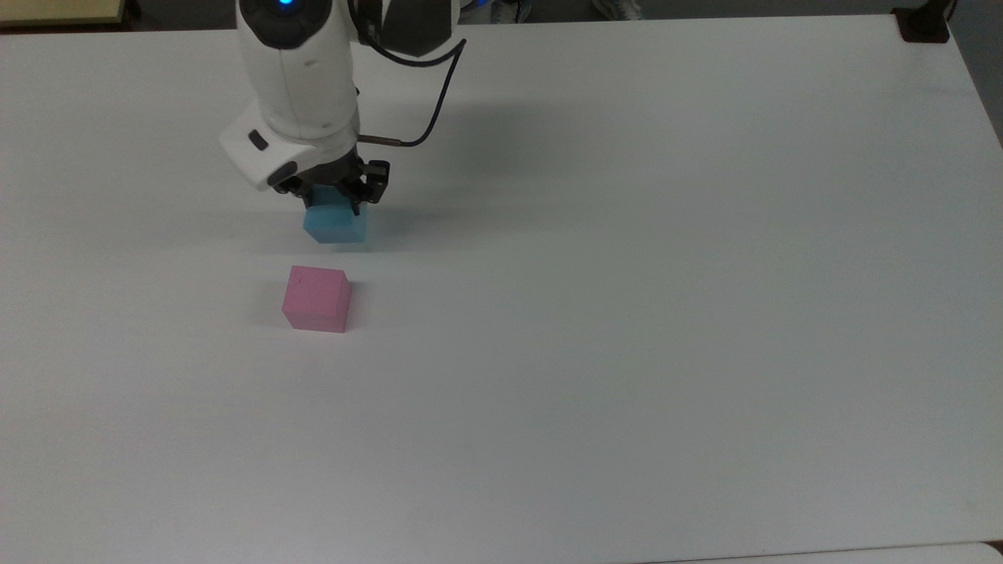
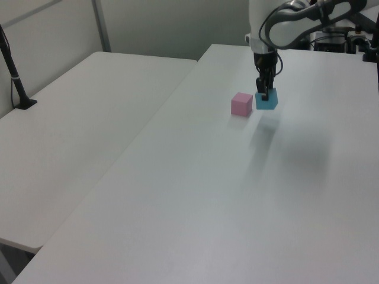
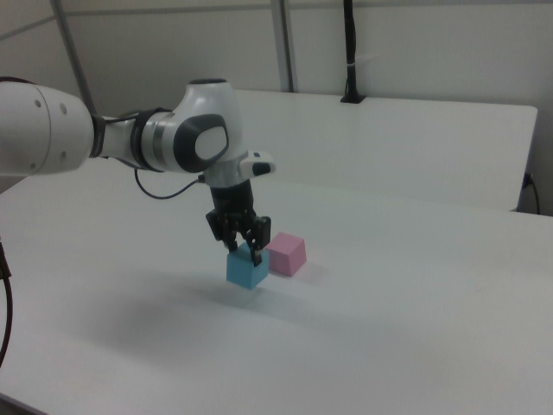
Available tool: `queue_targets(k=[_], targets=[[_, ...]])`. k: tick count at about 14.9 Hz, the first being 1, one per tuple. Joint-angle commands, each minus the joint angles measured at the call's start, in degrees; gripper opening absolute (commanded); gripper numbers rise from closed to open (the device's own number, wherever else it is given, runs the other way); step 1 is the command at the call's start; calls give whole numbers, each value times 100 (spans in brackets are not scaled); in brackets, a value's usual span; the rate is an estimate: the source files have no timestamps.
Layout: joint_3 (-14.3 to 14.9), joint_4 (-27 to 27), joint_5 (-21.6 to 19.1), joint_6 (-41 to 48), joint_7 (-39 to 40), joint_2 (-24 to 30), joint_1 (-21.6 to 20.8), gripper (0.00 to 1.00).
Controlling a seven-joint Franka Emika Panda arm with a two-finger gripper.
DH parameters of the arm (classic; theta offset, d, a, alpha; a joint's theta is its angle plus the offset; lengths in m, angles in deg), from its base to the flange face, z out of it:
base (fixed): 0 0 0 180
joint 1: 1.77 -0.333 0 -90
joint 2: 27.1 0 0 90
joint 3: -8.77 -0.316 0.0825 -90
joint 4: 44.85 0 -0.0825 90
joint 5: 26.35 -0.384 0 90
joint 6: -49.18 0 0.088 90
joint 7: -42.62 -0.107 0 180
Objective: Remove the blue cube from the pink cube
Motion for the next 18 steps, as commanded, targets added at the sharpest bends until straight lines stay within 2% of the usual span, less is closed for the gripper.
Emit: queue_targets(k=[1, 2, 6, 11, 14, 17, 18], targets=[[26, -515, 173, -203, 69, 199, -104, 79], [26, -506, 173, -176, 34, 208, -113, 100], [17, -305, 165, 60, -10, 252, -166, 100], [-62, 758, 16, 1062, -238, 400, -508, 100], [-18, 777, -72, 1133, -1456, 927, -982, 100], [17, 760, -177, 1160, -1645, 1165, -1071, 100], [17, 760, -404, 1273, -1541, 1288, -1054, 100]])
